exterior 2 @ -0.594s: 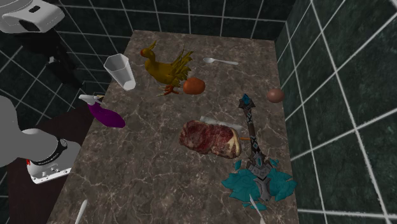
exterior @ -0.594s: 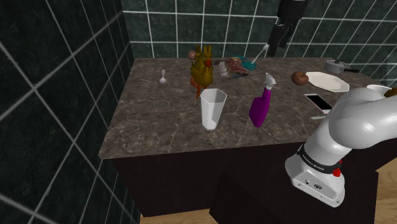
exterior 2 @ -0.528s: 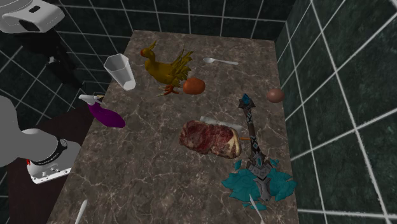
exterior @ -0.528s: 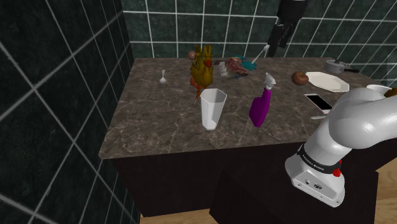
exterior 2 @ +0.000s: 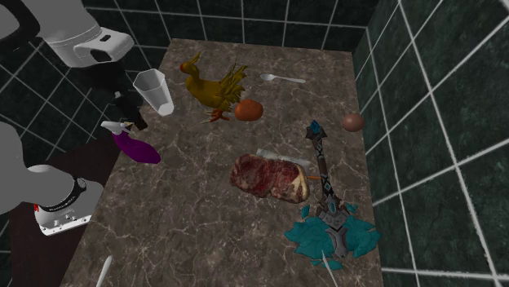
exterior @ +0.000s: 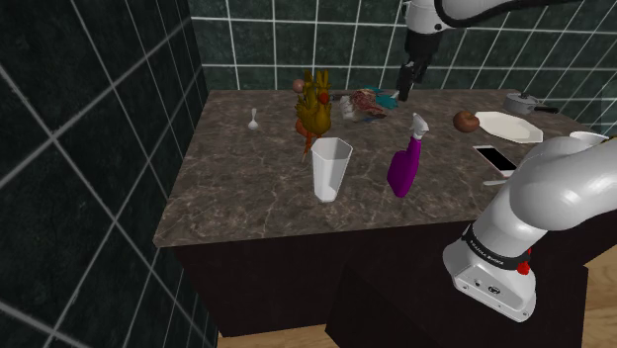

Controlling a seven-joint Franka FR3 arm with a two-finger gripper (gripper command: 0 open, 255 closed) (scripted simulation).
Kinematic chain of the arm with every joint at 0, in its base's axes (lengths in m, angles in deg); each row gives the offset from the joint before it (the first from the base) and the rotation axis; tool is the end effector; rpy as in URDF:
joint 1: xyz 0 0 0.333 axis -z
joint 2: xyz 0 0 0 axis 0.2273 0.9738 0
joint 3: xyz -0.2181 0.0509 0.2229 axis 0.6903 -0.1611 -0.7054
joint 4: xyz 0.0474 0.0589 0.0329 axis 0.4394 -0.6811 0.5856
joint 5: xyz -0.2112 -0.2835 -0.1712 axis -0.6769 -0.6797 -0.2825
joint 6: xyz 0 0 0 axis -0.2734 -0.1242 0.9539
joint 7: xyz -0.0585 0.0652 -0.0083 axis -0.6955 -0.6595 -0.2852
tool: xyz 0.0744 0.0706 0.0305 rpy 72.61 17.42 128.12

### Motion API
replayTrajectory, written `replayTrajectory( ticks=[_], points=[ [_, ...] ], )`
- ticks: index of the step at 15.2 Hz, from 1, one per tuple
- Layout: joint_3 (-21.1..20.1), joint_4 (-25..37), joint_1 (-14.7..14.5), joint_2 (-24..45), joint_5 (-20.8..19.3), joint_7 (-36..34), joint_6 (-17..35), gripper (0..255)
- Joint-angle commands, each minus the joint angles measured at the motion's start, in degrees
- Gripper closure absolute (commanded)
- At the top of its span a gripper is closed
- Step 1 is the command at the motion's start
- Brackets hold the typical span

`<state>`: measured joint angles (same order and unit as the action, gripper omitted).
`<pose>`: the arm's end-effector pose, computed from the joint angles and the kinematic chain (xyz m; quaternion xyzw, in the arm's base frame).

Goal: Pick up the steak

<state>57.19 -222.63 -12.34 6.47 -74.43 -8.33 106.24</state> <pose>0.3503 -0.0374 0.5228 0.9904 0.0530 0.0069 0.1274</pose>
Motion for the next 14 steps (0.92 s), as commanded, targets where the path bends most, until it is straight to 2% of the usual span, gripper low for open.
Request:
replayTrajectory(
  ticks=[1,8,14],
  points=[
    [-0.1,-1.3,0.6,3.1,-2.9,0.0,4.7,0],
    [0.1,-0.6,4.2,15.9,-14.5,-1.4,18.1,0],
    [-0.1,4.0,7.7,28.5,-26.9,-5.7,26.7,0]
  ],
)
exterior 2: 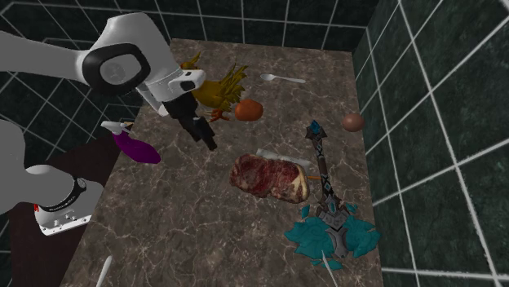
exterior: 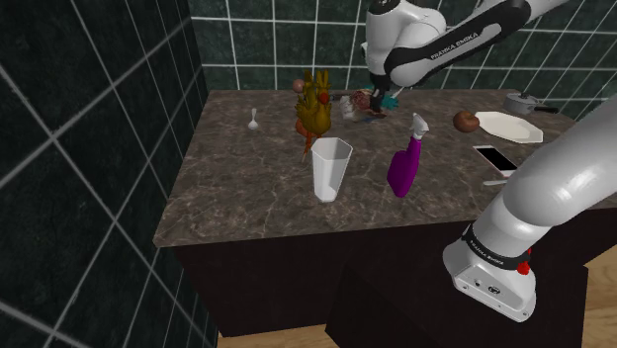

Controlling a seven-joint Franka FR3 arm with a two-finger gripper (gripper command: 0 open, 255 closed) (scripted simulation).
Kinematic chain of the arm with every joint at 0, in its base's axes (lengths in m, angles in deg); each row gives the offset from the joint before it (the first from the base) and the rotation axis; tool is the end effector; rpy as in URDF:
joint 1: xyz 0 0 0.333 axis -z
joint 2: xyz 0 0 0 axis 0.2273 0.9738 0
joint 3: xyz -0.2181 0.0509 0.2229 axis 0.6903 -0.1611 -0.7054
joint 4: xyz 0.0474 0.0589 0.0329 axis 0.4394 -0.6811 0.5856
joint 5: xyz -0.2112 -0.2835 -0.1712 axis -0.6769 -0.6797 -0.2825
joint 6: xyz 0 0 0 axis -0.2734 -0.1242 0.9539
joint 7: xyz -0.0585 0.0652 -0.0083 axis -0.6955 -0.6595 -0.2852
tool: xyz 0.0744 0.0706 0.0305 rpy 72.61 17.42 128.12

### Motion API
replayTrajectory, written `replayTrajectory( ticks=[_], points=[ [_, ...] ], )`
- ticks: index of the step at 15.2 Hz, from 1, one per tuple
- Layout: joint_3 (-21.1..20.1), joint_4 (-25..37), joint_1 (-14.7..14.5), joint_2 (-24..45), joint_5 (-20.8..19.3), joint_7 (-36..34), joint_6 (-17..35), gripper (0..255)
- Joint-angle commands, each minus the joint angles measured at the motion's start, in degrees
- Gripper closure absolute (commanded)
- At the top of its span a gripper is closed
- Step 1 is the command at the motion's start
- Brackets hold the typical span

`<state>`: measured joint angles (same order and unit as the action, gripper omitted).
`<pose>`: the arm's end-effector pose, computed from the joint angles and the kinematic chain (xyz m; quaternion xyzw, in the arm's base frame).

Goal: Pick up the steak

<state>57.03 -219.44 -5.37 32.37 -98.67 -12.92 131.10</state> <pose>0.4602 -0.0911 0.4057 0.9533 0.1322 0.0105 0.2713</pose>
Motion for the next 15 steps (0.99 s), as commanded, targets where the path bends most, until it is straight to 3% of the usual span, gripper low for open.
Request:
replayTrajectory(
  ticks=[1,7,15],
  points=[
    [0.1,2.0,1.2,4.8,-4.9,-2.1,2.9,0],
    [1.0,10.6,2.9,17.6,-18.4,-7.9,7.0,0],
    [1.6,10.2,2.9,21.8,-22.7,-13.3,9.7,0]
  ],
)
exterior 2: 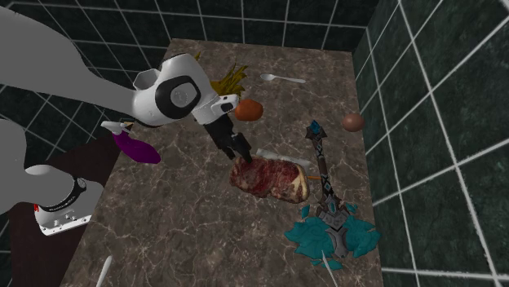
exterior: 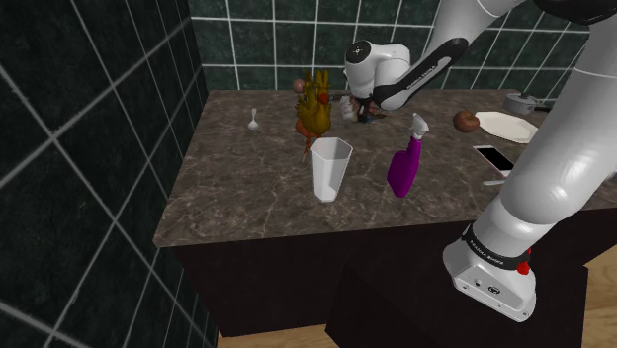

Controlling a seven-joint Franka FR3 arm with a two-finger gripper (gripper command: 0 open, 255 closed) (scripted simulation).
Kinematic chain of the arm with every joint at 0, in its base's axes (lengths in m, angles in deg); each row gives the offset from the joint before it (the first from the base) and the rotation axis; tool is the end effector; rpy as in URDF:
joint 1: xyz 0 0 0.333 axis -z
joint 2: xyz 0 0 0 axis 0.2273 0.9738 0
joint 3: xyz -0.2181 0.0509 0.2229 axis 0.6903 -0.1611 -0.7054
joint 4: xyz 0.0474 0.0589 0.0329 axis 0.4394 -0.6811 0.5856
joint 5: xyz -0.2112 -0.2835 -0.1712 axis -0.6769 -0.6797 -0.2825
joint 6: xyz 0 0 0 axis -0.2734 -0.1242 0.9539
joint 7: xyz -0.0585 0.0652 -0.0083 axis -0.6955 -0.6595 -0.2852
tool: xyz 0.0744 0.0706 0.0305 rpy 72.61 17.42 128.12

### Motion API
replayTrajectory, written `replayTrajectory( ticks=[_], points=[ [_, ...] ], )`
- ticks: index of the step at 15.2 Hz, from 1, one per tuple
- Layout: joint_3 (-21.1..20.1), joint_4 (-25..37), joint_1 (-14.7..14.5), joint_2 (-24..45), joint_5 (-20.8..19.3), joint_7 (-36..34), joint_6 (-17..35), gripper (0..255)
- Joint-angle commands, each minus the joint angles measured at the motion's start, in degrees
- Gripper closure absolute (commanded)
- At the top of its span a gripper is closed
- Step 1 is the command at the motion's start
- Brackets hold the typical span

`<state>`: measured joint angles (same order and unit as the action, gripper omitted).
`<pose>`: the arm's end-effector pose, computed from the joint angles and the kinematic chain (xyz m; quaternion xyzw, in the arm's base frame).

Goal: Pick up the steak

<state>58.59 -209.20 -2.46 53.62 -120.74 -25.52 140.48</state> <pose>0.5287 -0.1310 0.3078 0.9196 0.1776 0.0125 0.3503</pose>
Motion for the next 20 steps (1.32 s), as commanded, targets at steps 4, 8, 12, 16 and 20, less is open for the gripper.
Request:
replayTrajectory(
  ticks=[4,8,12,16,20],
  points=[
    [0.1,0.1,0.0,0.6,-0.6,-0.7,0.3,255],
    [0.1,0.1,0.0,0.6,-0.6,-0.7,0.3,255],
    [0.1,0.0,0.0,0.6,-0.6,-0.7,0.4,255],
    [-0.2,0.1,0.0,-1.7,1.7,2.2,-1.0,255],
    [-0.5,0.4,0.0,-3.8,3.9,5.0,-2.5,255]
  ],
)
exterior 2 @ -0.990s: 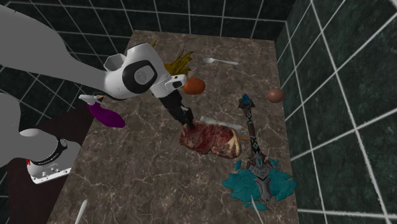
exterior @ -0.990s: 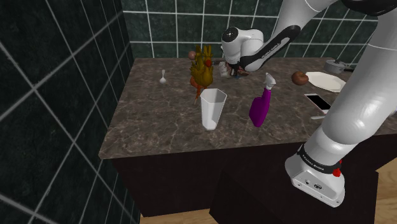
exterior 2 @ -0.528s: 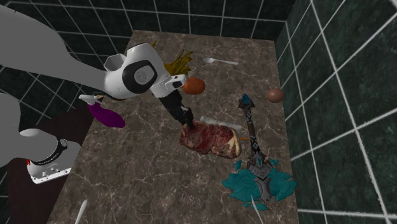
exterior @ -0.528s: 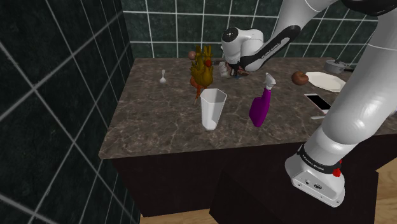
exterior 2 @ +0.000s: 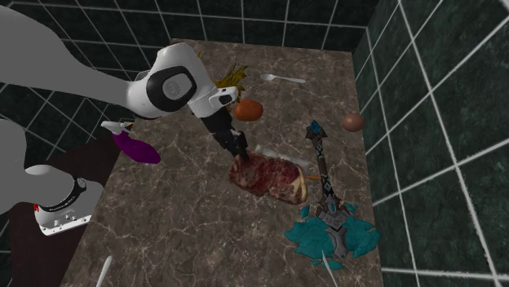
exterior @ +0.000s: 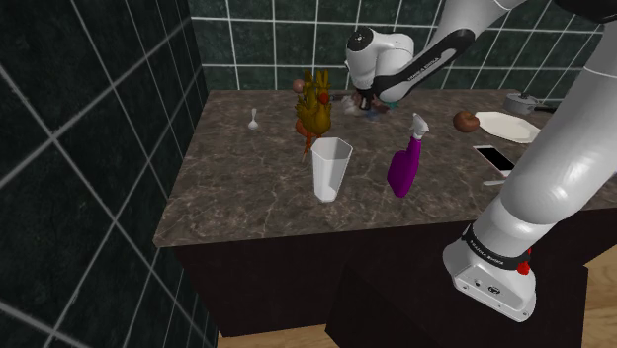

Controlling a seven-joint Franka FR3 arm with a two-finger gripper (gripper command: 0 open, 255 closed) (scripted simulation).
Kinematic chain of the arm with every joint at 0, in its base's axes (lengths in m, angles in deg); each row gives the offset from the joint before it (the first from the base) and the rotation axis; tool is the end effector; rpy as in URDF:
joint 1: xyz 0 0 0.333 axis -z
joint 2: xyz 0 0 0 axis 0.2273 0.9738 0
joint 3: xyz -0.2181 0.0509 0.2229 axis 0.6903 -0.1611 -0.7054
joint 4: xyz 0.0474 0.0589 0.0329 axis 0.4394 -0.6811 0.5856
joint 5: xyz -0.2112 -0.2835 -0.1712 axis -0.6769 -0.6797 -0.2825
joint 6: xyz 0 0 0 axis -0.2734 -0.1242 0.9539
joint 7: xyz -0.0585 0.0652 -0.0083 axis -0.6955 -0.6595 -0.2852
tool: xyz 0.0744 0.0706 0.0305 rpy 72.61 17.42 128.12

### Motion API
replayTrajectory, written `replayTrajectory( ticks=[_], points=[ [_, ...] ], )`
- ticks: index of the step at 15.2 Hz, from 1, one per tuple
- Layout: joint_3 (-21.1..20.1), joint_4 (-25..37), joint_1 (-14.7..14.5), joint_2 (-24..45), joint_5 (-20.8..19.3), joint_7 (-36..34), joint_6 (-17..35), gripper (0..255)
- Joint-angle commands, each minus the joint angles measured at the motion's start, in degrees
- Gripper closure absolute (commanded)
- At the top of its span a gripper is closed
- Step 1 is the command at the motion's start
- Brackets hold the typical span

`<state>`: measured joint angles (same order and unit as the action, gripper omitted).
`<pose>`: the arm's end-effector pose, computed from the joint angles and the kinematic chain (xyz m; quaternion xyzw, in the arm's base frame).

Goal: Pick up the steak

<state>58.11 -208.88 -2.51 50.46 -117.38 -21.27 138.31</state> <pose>0.5289 -0.1304 0.3383 0.9196 0.1779 0.0120 0.3500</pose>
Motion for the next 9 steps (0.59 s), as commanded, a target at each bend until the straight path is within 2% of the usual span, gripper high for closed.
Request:
replayTrajectory(
  ticks=[1,9],
  points=[
    [-0.1,0.2,0.0,-1.2,1.1,1.5,-0.8,255],
    [-0.4,1.1,-0.1,-4.1,4.3,5.7,-3.3,255]
  ],
)
